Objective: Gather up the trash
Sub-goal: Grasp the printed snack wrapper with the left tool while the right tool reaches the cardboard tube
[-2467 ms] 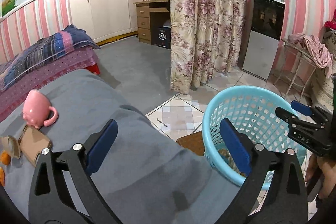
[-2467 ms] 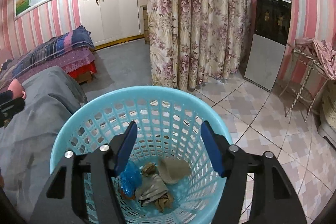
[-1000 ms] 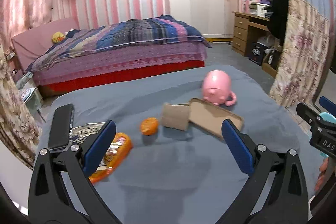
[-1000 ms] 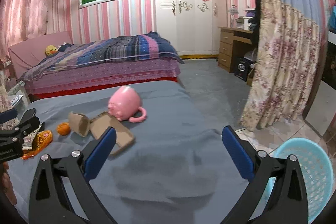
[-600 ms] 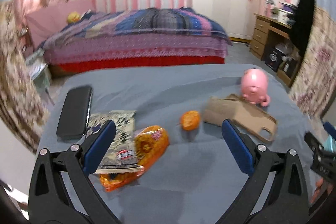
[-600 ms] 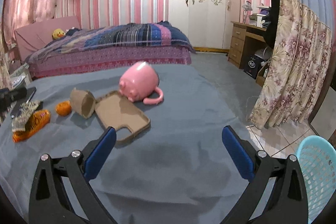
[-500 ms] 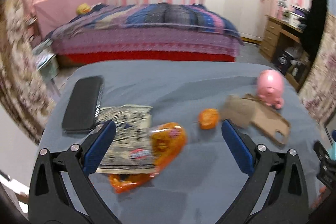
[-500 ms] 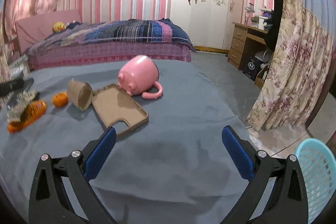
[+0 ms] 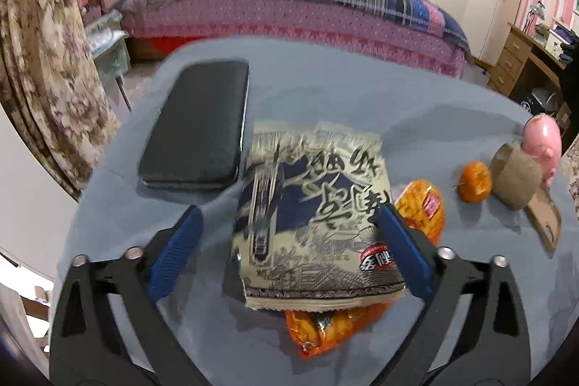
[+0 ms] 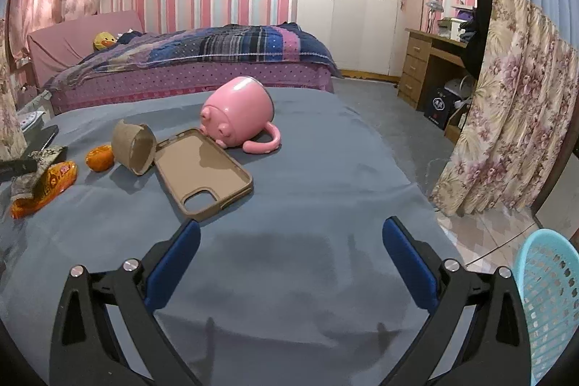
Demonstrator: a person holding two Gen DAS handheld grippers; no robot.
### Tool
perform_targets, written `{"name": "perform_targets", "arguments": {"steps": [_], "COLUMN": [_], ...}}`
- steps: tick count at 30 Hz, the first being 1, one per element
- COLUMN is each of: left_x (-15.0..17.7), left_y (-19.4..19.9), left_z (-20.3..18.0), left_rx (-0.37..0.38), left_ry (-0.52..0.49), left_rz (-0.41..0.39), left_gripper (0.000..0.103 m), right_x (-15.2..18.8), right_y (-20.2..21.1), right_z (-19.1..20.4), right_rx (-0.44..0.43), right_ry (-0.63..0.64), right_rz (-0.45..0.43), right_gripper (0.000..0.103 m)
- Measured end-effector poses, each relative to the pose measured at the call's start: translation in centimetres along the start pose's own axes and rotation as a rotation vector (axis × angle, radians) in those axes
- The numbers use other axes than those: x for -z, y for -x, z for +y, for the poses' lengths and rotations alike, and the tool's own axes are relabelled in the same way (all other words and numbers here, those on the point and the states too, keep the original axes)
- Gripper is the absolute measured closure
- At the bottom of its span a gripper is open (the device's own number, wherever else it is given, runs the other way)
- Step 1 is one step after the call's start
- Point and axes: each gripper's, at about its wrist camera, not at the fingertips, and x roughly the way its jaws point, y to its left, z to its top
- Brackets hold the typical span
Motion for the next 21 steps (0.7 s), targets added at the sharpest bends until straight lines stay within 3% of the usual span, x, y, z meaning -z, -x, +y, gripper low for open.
{"name": "perform_targets", "arguments": {"steps": [4,6,9,16,21], "left_x": [0.2,-0.1,-0.2,-0.4,-1.3], "left_y": [-0.9,-0.4,0.0,1.5,3.9], "left_z": [0.3,0.1,-0.2,-1.0,-2.5], "left_rx": [0.039,0.078,0.109,0.106,0.136], "left_ry": [0.029,0.012,0.013,-0.016,-0.047], "left_rz": [0.038,0.028,0.018,-0.023,-0.095], "left_gripper": [0.024,0.051,0.071,0.086,0.088], "right_x": [0.0,0.0,0.0,0.0,0.1], "right_y": [-0.2,-0.2,-0.3,-0.2,-0.5], "right_z": [0.3,0.2,0.2,0.3,1.2], "right_rx": [-0.009,-0.016,-0.019,-0.019,-0.027], "right_ry": [0.008,0.003,-0.001,-0.006,0.012], "right_rz": [0.000,0.003,0.005,-0.007,0.001], "right_gripper": [0.005,0.005,0.005,0.005,0.005]}}
